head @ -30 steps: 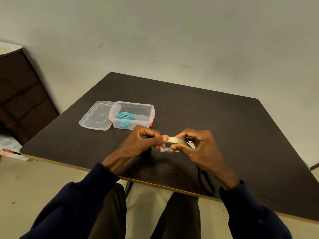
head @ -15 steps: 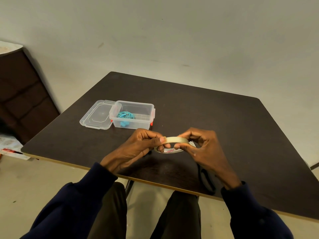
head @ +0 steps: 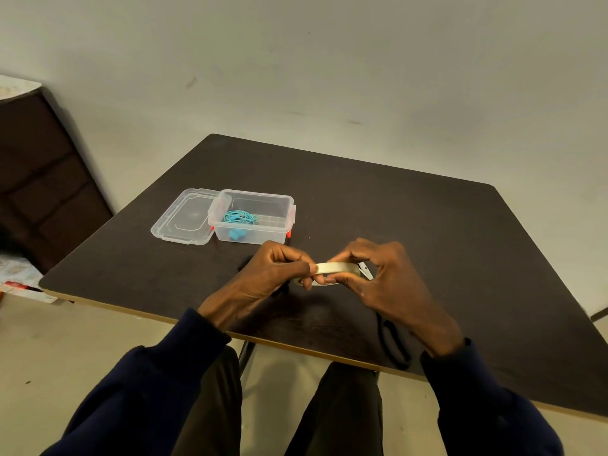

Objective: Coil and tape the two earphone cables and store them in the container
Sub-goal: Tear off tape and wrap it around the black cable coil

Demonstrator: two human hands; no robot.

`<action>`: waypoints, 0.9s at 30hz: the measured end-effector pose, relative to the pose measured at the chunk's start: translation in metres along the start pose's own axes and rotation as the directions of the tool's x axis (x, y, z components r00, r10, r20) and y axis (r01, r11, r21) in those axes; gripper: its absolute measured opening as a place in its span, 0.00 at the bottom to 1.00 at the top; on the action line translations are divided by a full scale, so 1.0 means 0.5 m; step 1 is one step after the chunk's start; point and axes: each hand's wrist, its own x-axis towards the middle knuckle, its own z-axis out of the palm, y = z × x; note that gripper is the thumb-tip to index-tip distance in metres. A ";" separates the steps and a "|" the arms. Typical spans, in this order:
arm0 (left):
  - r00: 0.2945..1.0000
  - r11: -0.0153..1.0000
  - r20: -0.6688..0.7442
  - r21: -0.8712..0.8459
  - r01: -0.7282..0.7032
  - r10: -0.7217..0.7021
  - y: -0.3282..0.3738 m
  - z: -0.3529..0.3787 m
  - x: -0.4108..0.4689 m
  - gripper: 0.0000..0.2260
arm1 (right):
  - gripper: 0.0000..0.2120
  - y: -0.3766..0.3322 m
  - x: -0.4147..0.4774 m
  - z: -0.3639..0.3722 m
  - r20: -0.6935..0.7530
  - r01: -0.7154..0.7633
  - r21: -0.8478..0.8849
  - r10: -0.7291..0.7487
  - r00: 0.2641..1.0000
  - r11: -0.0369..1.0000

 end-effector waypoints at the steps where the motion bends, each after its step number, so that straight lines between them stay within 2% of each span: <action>1: 1.000 1.000 0.001 -0.012 0.001 -0.001 -0.001 0.000 -0.001 0.16 | 0.09 -0.001 0.001 0.000 0.010 -0.001 -0.004 0.001 1.000 1.000; 6: 1.000 0.999 0.009 0.043 0.013 -0.013 -0.004 0.005 0.002 0.10 | 0.07 -0.002 0.005 0.004 0.075 0.029 -0.091 -0.022 0.997 0.995; 9: 1.000 1.000 0.020 -0.003 0.017 -0.017 -0.003 0.005 -0.002 0.09 | 0.08 -0.004 0.004 0.003 0.071 0.040 -0.099 -0.033 0.997 0.994; 12: 0.998 0.979 0.037 -0.197 0.057 -0.051 0.004 0.004 -0.013 0.08 | 0.12 -0.004 -0.002 0.004 0.041 -0.077 0.130 0.072 0.997 0.988; 14: 0.997 0.959 0.066 -0.278 0.062 -0.045 0.007 0.000 -0.019 0.09 | 0.13 0.006 -0.018 0.005 0.036 -0.201 0.375 0.202 0.979 0.905; 16: 0.996 0.961 0.084 -0.272 0.051 -0.029 0.007 -0.007 -0.021 0.10 | 0.12 0.015 -0.035 0.014 0.000 -0.255 0.578 0.313 0.950 0.775; 18: 0.996 0.978 0.087 -0.202 0.042 -0.025 0.005 -0.011 -0.019 0.10 | 0.10 0.020 -0.045 0.022 -0.047 -0.258 0.661 0.381 0.923 0.705; 21: 0.997 0.991 0.072 -0.134 0.014 -0.005 0.004 -0.009 -0.012 0.07 | 0.10 0.023 -0.042 0.025 -0.094 -0.249 0.621 0.387 0.917 0.743; 23: 0.997 0.997 0.071 -0.079 -0.003 0.009 0.008 -0.004 -0.005 0.04 | 0.10 0.023 -0.037 0.020 -0.086 -0.239 0.523 0.330 0.940 0.818; 24: 0.997 0.999 0.078 -0.027 -0.021 0.023 0.009 -0.001 -0.001 0.05 | 0.09 0.024 -0.035 0.018 -0.071 -0.228 0.462 0.293 0.954 0.857; 27: 0.996 0.997 0.077 0.067 -0.047 0.041 0.005 0.003 0.008 0.17 | 0.09 0.017 -0.028 0.014 -0.042 -0.205 0.386 0.239 0.970 0.900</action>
